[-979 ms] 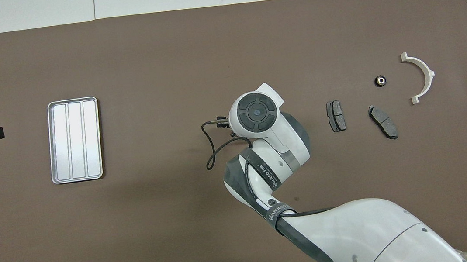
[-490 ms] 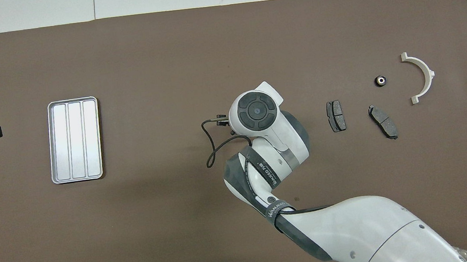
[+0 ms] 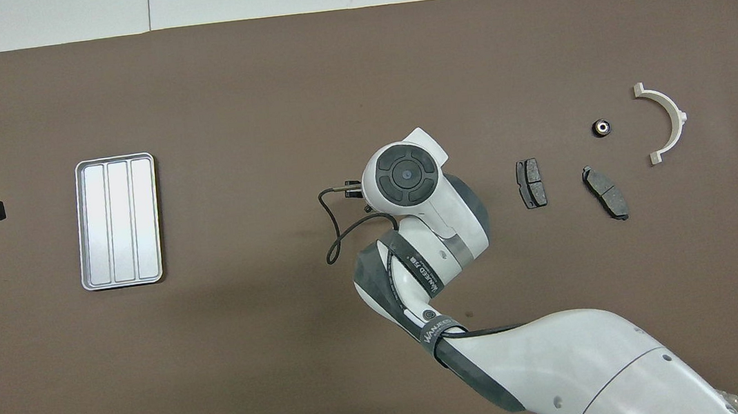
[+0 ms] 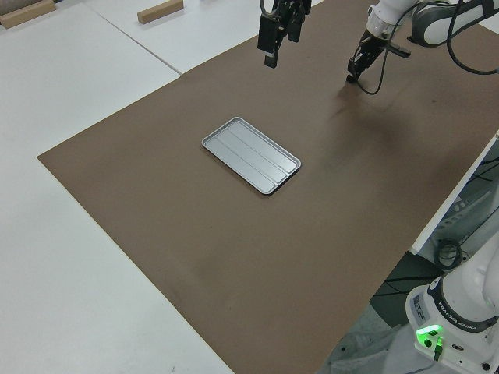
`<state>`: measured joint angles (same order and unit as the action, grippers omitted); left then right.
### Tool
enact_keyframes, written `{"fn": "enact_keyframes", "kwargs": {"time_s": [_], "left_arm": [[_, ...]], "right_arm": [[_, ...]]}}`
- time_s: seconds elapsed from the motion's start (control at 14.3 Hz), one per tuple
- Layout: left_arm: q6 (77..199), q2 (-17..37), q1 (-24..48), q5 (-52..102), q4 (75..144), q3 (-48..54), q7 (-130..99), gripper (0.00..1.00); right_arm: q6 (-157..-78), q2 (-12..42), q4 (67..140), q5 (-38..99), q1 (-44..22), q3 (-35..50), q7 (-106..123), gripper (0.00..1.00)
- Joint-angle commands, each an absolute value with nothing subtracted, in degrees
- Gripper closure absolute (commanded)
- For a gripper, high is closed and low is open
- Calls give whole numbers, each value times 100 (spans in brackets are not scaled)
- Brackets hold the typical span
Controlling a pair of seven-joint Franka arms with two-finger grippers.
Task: Place bearing gear from tray to pile
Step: 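Grasp the second gear with the right gripper and carry it toward the pile, then lower the gear beside the other gear near the white arc and open the right gripper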
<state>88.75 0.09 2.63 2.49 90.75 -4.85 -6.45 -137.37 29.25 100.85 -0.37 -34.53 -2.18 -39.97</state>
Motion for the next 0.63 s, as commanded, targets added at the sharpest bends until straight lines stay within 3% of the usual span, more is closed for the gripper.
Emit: {"fn": "enact_keyframes", "kwargs": {"time_s": [0.0,0.35,0.56], "left_arm": [[9009,-193,238,132,9334,-475,-562,0],[9053,-193,246,132,9334,-475,-571,0],[9053,-202,281,132,9378,-475,-580,0]], "right_arm": [[-13414,3032,9748,-281,-3384,-202,-3929,98],[-12648,2901,9124,-387,-2972,-220,-3509,98],[-12402,2559,9105,-317,-2332,-211,-2535,99]]}}
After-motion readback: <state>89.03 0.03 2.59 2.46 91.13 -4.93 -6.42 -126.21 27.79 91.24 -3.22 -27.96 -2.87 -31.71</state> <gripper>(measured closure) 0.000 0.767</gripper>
